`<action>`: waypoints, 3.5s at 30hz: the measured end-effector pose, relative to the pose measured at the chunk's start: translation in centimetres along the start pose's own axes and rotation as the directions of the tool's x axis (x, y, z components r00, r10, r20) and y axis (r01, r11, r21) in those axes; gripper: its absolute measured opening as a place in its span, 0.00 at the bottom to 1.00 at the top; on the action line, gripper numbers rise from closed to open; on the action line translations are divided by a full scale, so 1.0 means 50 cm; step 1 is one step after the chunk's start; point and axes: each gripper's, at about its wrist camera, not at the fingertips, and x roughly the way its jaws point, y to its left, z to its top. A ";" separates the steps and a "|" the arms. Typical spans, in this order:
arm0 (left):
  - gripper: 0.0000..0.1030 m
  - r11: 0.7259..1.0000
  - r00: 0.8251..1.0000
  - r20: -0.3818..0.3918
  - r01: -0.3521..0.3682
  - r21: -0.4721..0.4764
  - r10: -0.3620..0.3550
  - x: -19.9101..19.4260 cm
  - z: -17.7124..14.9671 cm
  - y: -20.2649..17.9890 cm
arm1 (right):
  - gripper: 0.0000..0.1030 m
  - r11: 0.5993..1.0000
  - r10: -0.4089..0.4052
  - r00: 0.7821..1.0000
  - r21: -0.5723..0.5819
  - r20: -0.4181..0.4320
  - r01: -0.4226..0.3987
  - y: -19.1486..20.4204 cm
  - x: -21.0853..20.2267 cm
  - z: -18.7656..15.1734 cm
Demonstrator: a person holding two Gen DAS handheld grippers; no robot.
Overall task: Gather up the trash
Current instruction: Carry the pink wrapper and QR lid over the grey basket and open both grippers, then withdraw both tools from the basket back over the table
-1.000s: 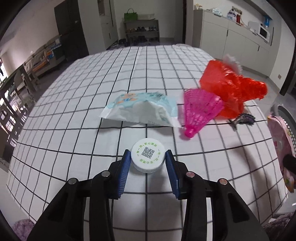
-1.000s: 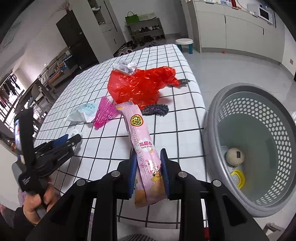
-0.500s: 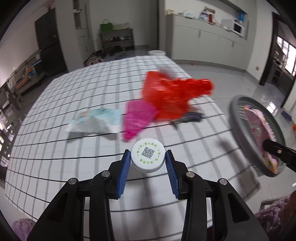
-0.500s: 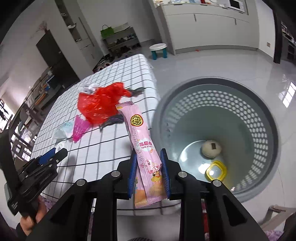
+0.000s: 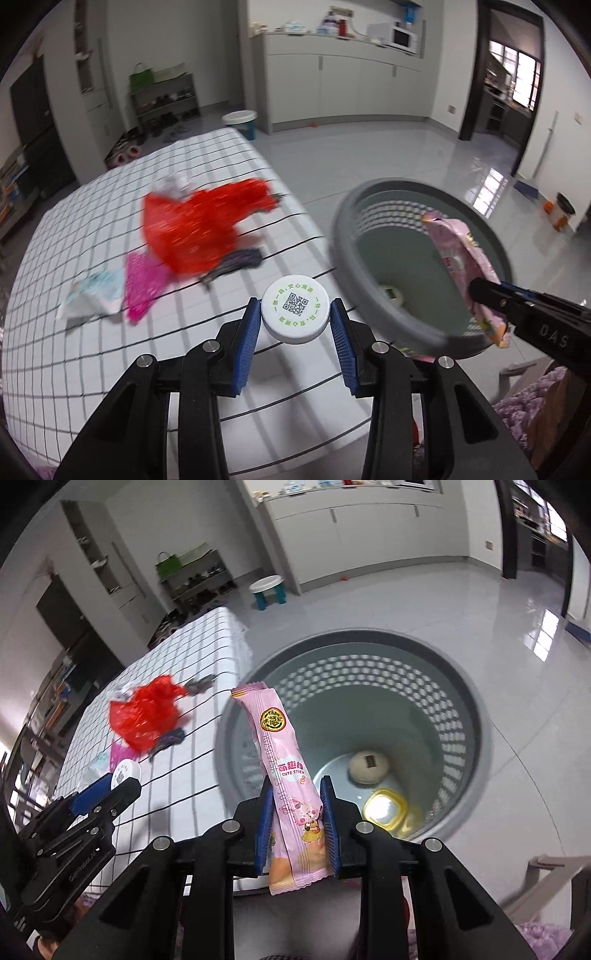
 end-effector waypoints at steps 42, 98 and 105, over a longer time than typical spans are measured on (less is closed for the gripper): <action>0.68 0.986 0.994 -0.038 0.111 0.129 -0.106 0.116 0.117 -0.130 | 0.57 0.981 -0.090 0.996 0.171 -0.011 0.091 -0.095 0.044 0.050; 0.87 0.988 0.996 0.026 -0.078 -0.132 0.082 -0.063 0.030 0.163 | 0.57 0.998 0.034 0.998 -0.042 -0.044 -0.036 0.105 0.056 0.029; 0.87 0.974 0.991 0.008 -0.133 -0.186 0.137 -0.074 0.009 0.240 | 0.58 0.994 0.060 0.996 -0.085 -0.068 -0.066 0.161 0.081 0.030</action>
